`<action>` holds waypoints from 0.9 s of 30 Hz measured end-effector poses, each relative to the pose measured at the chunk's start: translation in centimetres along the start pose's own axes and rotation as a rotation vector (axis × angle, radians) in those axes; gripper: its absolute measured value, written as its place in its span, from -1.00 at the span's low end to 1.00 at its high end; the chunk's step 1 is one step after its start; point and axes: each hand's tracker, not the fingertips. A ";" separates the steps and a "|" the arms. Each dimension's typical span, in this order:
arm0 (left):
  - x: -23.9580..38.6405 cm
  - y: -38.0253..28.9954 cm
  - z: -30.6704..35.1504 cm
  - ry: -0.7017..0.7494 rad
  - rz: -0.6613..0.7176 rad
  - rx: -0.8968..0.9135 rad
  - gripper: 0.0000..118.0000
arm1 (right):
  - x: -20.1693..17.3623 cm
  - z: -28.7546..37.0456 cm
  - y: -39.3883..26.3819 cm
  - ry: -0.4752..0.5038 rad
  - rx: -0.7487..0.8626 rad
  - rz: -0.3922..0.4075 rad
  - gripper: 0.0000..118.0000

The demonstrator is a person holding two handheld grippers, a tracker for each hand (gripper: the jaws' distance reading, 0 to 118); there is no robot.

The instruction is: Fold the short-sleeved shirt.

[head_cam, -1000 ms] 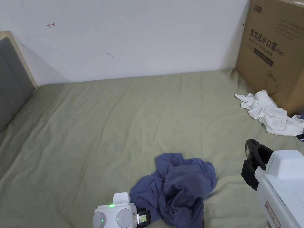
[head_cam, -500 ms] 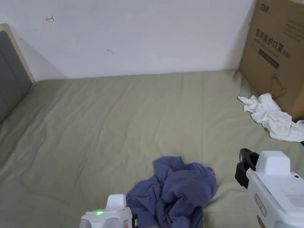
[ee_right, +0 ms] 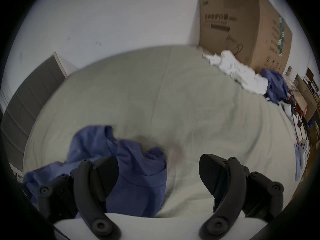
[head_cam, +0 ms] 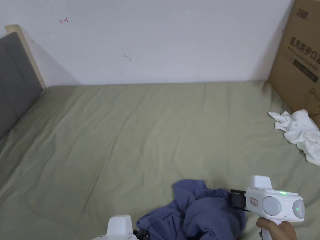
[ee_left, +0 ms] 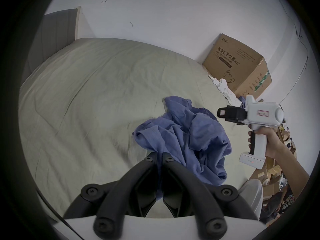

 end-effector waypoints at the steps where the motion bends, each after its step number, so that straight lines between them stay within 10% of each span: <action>1: -0.3 0.0 -0.1 -0.002 0.009 -0.004 -0.95 | 0.1 -0.9 -0.1 -0.012 -0.029 0.016 0.31; 5: -0.9 0.0 -0.3 -0.006 0.034 -0.013 -0.95 | -0.1 -1.9 -0.8 -0.037 -0.061 0.173 -0.86; 27: -4.9 11.9 9.7 0.025 0.120 0.326 -0.96 | -1.0 25.5 7.9 0.025 0.483 0.200 -0.93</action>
